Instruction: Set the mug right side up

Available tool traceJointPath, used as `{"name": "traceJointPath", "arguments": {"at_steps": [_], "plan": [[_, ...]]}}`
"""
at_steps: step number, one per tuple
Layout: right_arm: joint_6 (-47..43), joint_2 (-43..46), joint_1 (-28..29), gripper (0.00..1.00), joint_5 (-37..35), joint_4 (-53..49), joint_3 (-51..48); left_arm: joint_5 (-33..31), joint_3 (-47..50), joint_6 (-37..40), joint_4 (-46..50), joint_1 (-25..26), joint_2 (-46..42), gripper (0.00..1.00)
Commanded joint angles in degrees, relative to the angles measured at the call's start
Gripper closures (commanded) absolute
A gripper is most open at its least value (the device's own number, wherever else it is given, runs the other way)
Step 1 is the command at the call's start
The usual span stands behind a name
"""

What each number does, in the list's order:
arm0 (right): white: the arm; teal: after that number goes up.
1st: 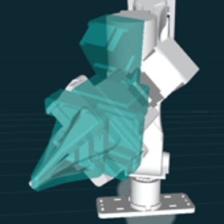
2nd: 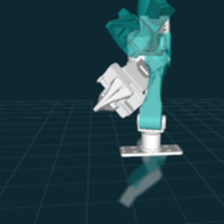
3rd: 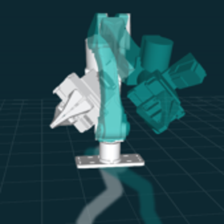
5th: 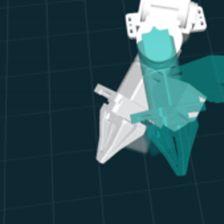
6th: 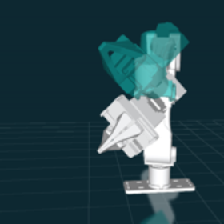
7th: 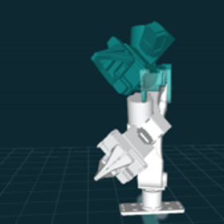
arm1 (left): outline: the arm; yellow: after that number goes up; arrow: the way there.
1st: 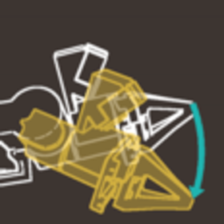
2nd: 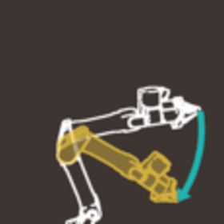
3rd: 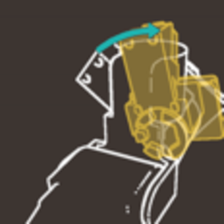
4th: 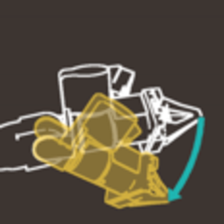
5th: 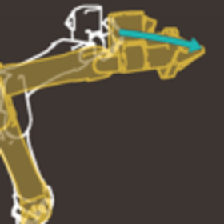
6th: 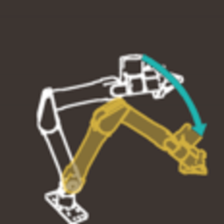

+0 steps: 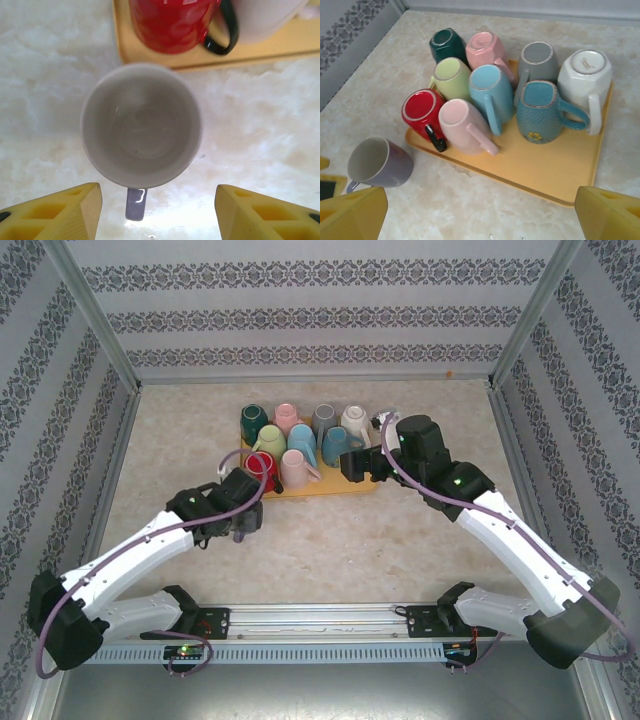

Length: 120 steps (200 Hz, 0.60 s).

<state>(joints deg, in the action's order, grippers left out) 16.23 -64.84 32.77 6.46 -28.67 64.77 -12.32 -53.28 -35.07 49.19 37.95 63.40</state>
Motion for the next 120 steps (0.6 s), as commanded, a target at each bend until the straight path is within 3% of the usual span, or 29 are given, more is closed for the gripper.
{"name": "traceJointPath", "arguments": {"at_steps": [1, 50, 82, 88, 120], "plan": [[-2.0, -2.8, 0.3, 0.05, 4.9, -3.5, 4.0, 4.1, -5.5, -0.2, 5.7, -3.3, 1.6, 0.38], [-1.0, -7.2, 2.0, 0.08, 1.2, -8.4, 7.7, 15.4, -16.0, -3.9, 4.0, -12.8, 10.0, 0.31], [-0.5, -7.8, 2.2, 0.09, -1.3, -11.6, 9.2, 15.9, -24.4, -9.8, 5.4, -13.9, 18.5, 0.24], [-0.3, -7.2, 2.3, 0.09, -2.0, -11.1, 8.5, 15.7, -25.6, -10.8, 5.6, -13.9, 20.1, 0.19], [1.5, -5.0, 2.4, 0.11, -3.3, -9.8, 6.0, 13.9, -31.9, -18.3, 9.1, -14.5, 28.3, 0.15]]}}
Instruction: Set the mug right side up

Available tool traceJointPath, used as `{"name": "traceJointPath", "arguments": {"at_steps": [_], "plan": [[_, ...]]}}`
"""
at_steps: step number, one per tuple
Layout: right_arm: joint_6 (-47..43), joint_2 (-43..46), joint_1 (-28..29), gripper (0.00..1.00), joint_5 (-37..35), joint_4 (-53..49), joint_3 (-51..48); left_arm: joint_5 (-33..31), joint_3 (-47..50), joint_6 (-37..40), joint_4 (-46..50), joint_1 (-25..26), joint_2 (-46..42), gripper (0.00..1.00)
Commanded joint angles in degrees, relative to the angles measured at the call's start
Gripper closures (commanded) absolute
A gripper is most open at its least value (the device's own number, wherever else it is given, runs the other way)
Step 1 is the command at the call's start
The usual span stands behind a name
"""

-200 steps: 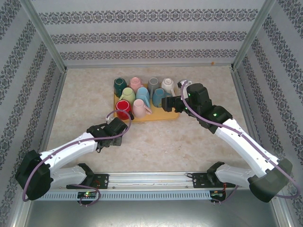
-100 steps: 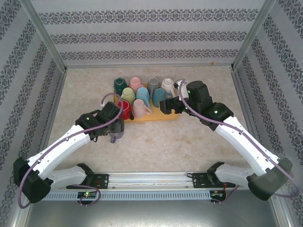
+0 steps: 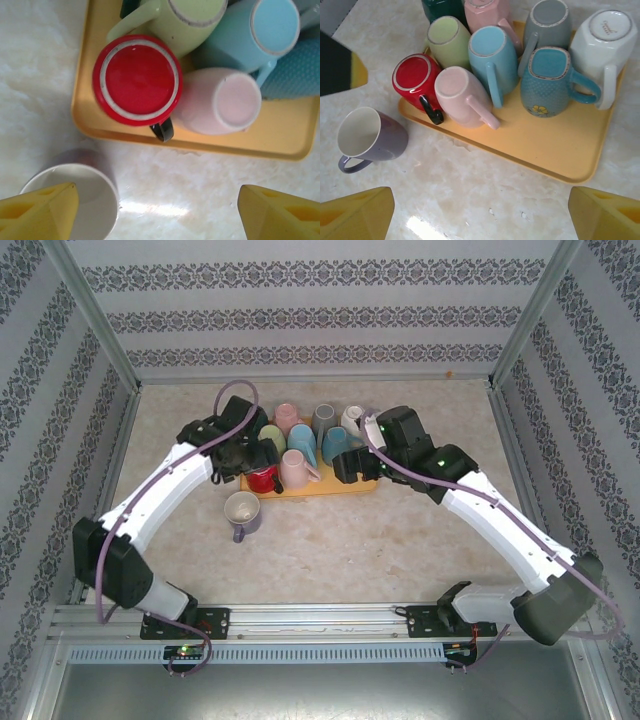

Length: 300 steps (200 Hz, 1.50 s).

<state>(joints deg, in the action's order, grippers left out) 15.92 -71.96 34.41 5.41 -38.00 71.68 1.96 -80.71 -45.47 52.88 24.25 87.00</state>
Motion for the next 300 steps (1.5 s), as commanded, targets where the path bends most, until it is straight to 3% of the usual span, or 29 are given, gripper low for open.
{"name": "traceJointPath", "arguments": {"at_steps": [1, 12, 15, 30, 73, 147, 237, 300], "plan": [[1.9, 2.2, 0.8, 0.11, -2.2, -0.5, -0.9, -0.4, -4.7, -8.0, 5.5, -0.8, 4.9, 0.15], [2.4, 2.4, 0.8, 0.11, -2.1, -0.8, -1.2, -0.3, -7.3, -10.1, 7.8, -1.1, 7.9, 0.14], [2.5, 2.7, 0.8, 0.11, -2.2, -0.8, -1.4, -0.3, -8.0, -10.6, 8.4, -1.2, 8.6, 0.08], [3.3, 3.9, 0.8, 0.1, -2.7, 0.1, -2.9, -0.2, -9.1, -11.8, 8.4, -1.3, 10.7, 0.0], [3.6, 7.7, 0.9, 0.08, -3.6, 1.4, -5.8, -3.8, -8.0, -16.1, 7.0, -3.2, 12.7, 0.0], [3.0, 11.2, 0.8, 0.08, -6.7, -0.5, -8.1, -0.1, -8.5, -16.3, 0.4, -4.5, 19.1, 0.0], [3.6, 11.7, 0.9, 0.08, -5.3, -1.0, -9.0, 1.3, -4.2, -15.5, -8.4, -5.8, 23.1, 0.02], [3.0, 10.3, 1.2, 0.08, -5.1, -0.8, -8.0, 1.3, -1.6, -15.4, -9.2, -6.2, 24.9, 0.11]]}}
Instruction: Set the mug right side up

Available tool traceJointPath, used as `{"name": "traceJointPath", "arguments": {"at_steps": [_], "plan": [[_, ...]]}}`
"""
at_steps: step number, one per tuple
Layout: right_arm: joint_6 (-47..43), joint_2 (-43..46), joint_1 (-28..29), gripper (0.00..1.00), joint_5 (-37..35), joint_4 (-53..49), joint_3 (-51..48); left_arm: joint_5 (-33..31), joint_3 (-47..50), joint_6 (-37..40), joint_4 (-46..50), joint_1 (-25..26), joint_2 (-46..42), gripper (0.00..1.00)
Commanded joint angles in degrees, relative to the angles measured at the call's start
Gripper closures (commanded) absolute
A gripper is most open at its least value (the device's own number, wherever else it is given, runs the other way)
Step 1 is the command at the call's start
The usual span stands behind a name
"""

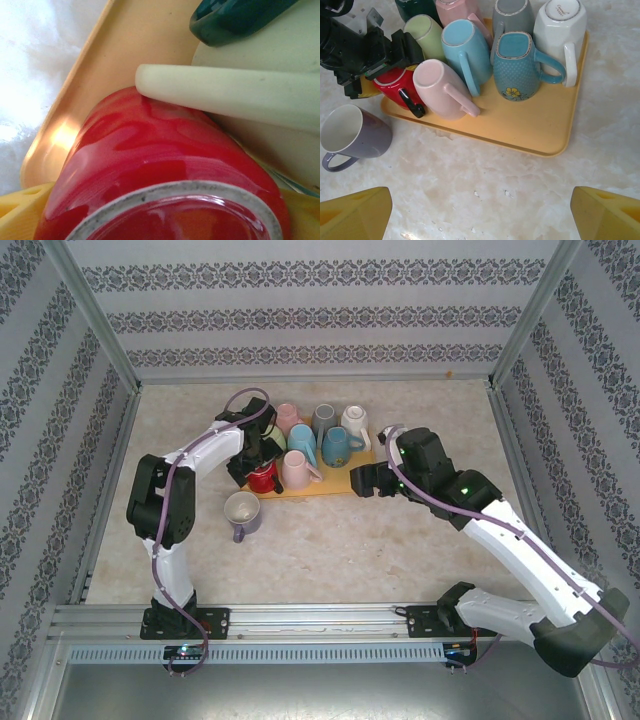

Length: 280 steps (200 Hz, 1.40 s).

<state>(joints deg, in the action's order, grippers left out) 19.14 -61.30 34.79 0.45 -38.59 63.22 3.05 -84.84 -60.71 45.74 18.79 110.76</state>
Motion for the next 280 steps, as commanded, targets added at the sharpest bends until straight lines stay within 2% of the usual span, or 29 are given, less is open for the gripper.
{"name": "traceJointPath", "arguments": {"at_steps": [1, 38, 60, 118, 129, 150, 167, 186, 202, 223, 244, 280], "plan": [[-0.2, -0.3, 0.8, 0.08, -0.1, -0.1, 0.4, 0.2, 2.5, -0.2, -2.1, -0.7, 1.1, 0.11], [-0.3, 0.2, 0.8, 0.08, -0.4, 0.0, 0.2, 0.5, 2.8, 0.1, -2.4, -1.1, 0.0, 0.3], [-0.5, 0.6, 0.7, 0.08, -0.5, 0.1, 0.1, 0.6, 1.1, 0.9, -1.9, -1.5, -1.7, 0.37], [-0.4, 1.3, 0.7, 0.07, 1.1, -2.0, 3.3, 0.3, -2.5, 1.9, 1.3, -2.1, -11.8, 0.4], [-1.1, 2.1, 0.9, 0.07, 3.5, -0.7, 3.4, 0.5, -2.1, 2.1, 1.4, -2.0, -14.6, 0.42], [-1.4, 2.8, 1.1, 0.06, 3.5, -0.1, 4.5, 1.9, 2.9, 1.8, -1.6, -2.0, -21.8, 0.42], [-1.9, 3.3, 1.1, 0.05, 3.6, 1.0, 5.4, 4.8, 8.2, 3.2, -7.9, -1.9, -28.2, 0.43], [-3.8, 2.7, 1.0, 0.05, 13.5, 3.7, 6.8, 9.0, 12.4, 6.5, -16.3, -1.8, -34.1, 0.43], [-3.5, -0.1, 0.8, 0.05, 19.8, 3.8, 10.1, 15.3, 17.7, 8.4, -30.3, -1.7, -38.9, 0.42], [-1.0, -3.3, -0.6, 0.05, 26.8, 5.6, 13.1, 23.9, 24.0, 6.6, -51.3, -1.7, -41.7, 0.42], [6.3, -5.9, -4.9, 0.07, 34.6, 11.0, 13.7, 31.7, 27.2, 2.5, -71.5, -1.5, -40.9, 0.42], [22.1, -8.6, -10.0, 0.1, 44.1, 26.9, 10.6, 32.7, 31.9, -4.8, -94.3, -1.0, -40.5, 0.47]]}}
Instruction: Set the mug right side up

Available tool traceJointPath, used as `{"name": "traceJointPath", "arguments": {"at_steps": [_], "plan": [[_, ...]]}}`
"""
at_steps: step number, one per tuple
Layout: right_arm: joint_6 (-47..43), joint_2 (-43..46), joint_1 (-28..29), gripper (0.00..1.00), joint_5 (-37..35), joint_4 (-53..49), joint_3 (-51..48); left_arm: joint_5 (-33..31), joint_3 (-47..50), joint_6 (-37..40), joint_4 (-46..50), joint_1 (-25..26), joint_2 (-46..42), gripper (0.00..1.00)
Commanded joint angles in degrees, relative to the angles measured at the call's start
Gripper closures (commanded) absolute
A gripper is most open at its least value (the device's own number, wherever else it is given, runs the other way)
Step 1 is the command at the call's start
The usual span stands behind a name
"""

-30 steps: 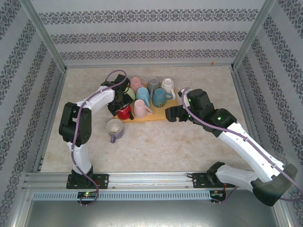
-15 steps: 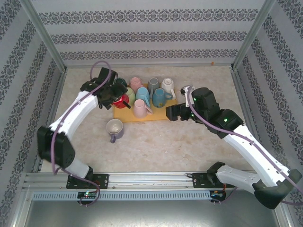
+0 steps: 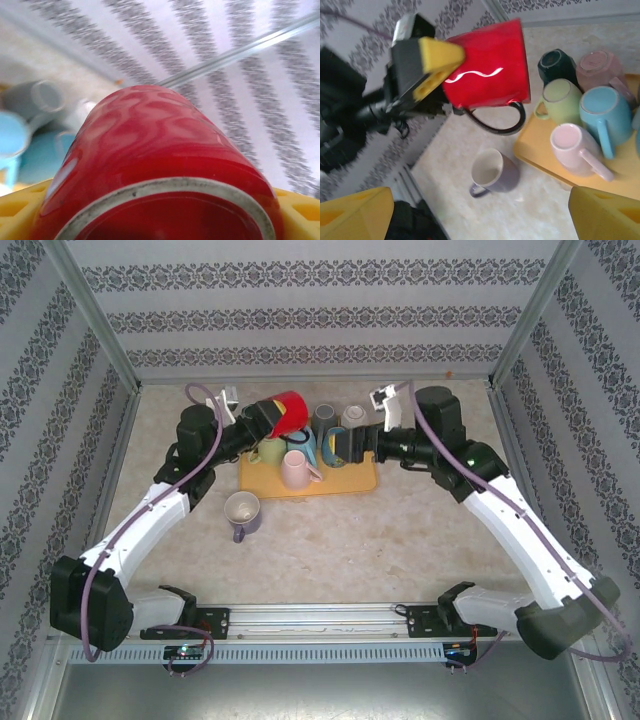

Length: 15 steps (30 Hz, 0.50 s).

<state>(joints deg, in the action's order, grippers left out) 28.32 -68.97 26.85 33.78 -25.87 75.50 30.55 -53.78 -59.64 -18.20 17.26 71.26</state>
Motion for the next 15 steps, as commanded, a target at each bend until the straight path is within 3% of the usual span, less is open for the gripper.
{"name": "traceJointPath", "arguments": {"at_steps": [1, 8, 15], "plan": [[13.4, -1.0, -2.2, 0.1, 10.9, 14.4, -1.9, 5.3, 1.0, -6.1, -30.9, 0.6, -0.9, 0.47], [28.3, -6.6, -3.1, 0.13, 20.5, 31.6, -2.5, 11.4, 0.7, -20.6, -49.6, 1.0, 4.7, 0.53], [29.1, -9.4, -1.7, 0.28, 24.0, 33.9, -0.2, 13.3, 0.4, -22.5, -50.5, 1.9, 4.2, 0.53]]}}
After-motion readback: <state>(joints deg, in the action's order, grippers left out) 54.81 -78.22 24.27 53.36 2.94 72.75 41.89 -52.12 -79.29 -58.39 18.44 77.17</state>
